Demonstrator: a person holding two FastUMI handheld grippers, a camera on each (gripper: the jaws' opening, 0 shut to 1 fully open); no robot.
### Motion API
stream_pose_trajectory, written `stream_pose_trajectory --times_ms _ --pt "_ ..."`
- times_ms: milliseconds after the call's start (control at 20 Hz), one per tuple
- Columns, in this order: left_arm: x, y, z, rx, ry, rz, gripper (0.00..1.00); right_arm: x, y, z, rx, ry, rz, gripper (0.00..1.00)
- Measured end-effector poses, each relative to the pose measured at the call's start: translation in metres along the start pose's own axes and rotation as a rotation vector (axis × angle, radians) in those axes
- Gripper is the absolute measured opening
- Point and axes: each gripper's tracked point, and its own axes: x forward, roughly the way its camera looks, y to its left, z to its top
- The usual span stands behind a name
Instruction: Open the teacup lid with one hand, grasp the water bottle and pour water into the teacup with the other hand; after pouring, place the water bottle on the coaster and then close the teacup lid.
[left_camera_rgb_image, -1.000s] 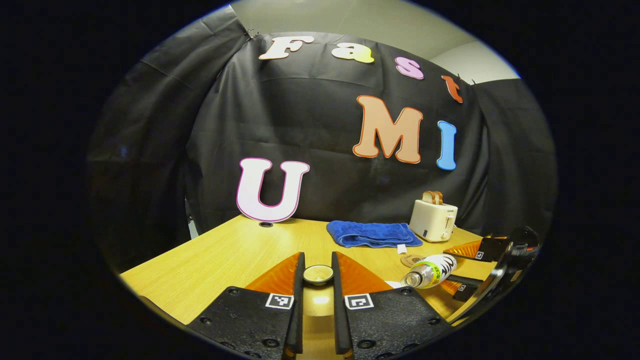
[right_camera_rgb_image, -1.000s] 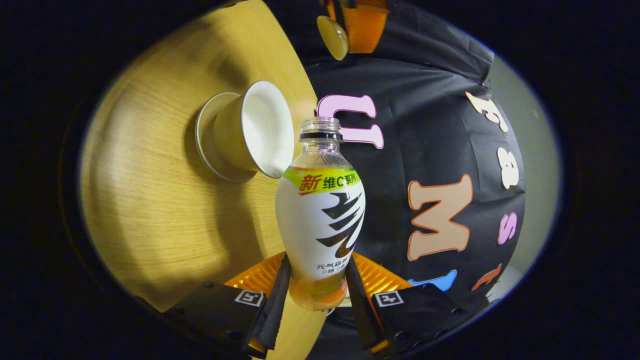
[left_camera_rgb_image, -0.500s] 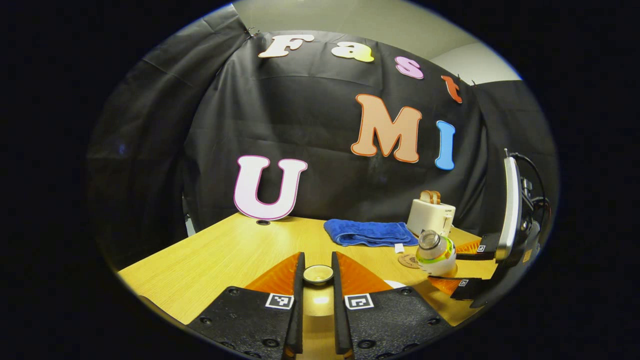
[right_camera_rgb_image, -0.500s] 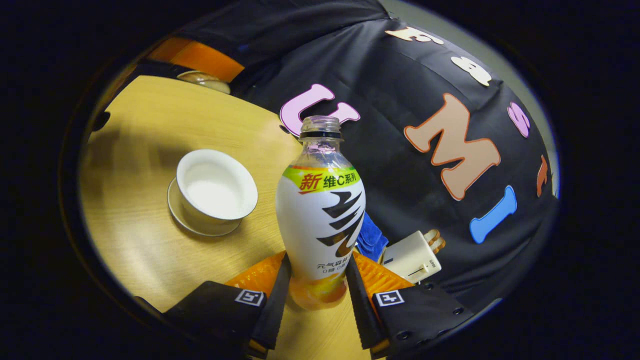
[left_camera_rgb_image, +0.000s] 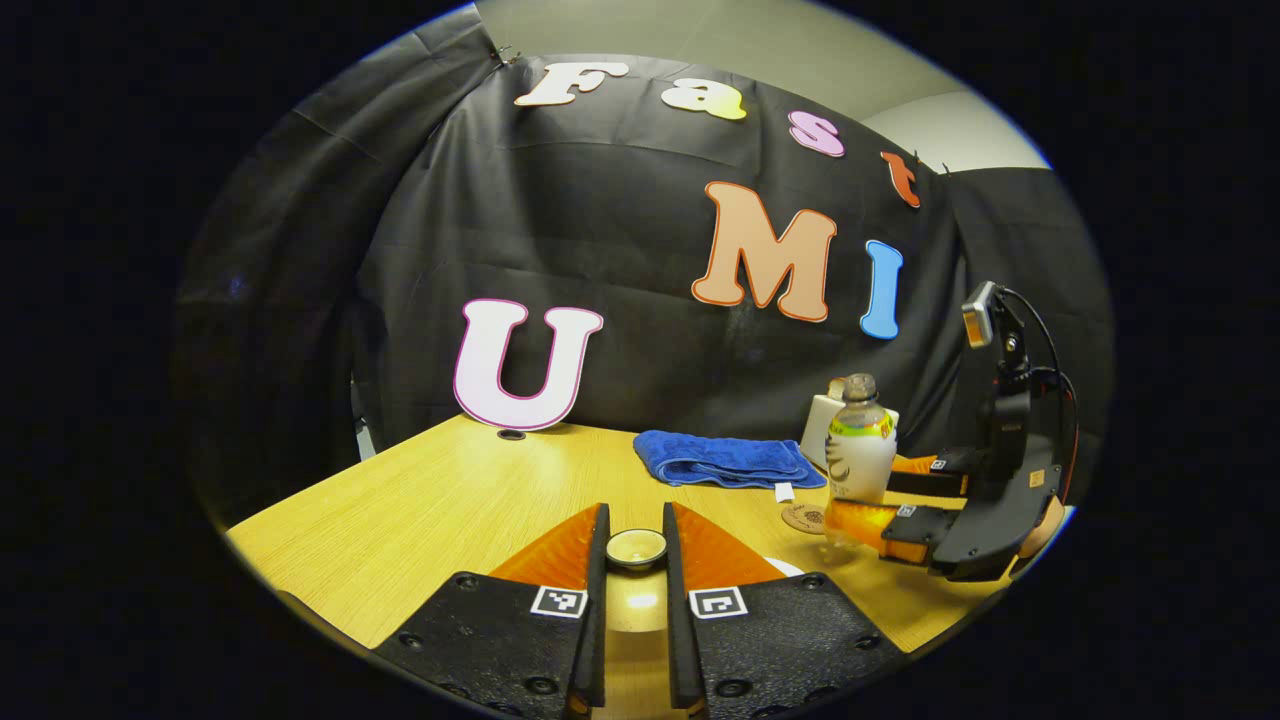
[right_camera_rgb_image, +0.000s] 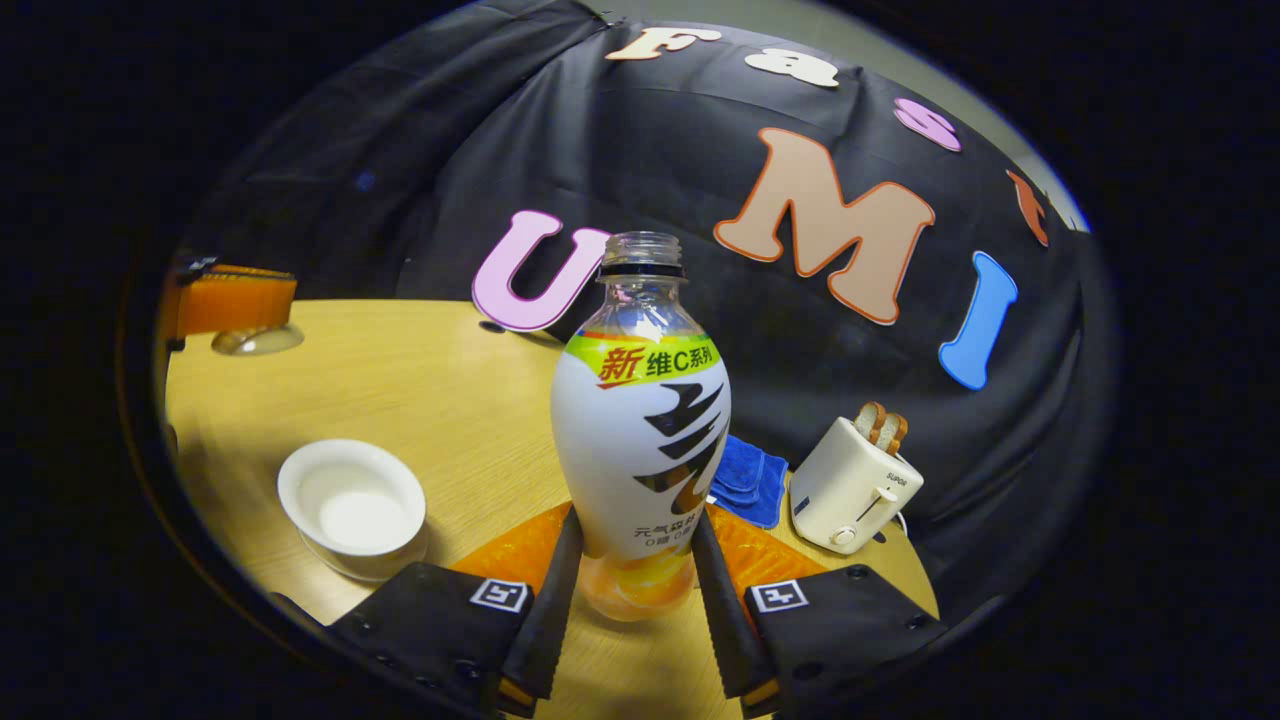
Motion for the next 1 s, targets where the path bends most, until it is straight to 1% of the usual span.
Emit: stream_pose_trajectory --times_ms 200,300,450,550,700,850,1000 --pt "-0.001 -0.003 0.0 0.0 -0.001 -0.009 0.22 0.026 -0.026 0.01 0.188 -0.037 -0.045 0.65" --pt "-0.001 -0.004 0.002 0.006 -0.005 -0.012 0.22 0.038 -0.043 0.011 0.234 -0.054 -0.087 0.65" --pt "-0.001 -0.009 0.0 0.009 0.0 -0.024 0.24 0.054 -0.058 0.009 0.252 -0.07 -0.123 0.66" --pt "0.0 -0.013 -0.001 0.004 0.004 -0.036 0.22 0.065 -0.06 0.004 0.274 -0.07 -0.126 0.66" --pt "0.0 -0.014 -0.003 0.009 0.013 -0.041 0.23 0.081 -0.056 -0.011 0.302 -0.036 -0.121 0.66" --pt "0.0 -0.011 -0.003 0.014 0.011 -0.033 0.22 0.09 -0.056 -0.028 0.276 0.003 -0.138 0.65" --pt "0.001 -0.009 -0.004 0.016 0.012 -0.029 0.22 0.095 -0.056 -0.04 0.296 0.03 -0.135 0.66"
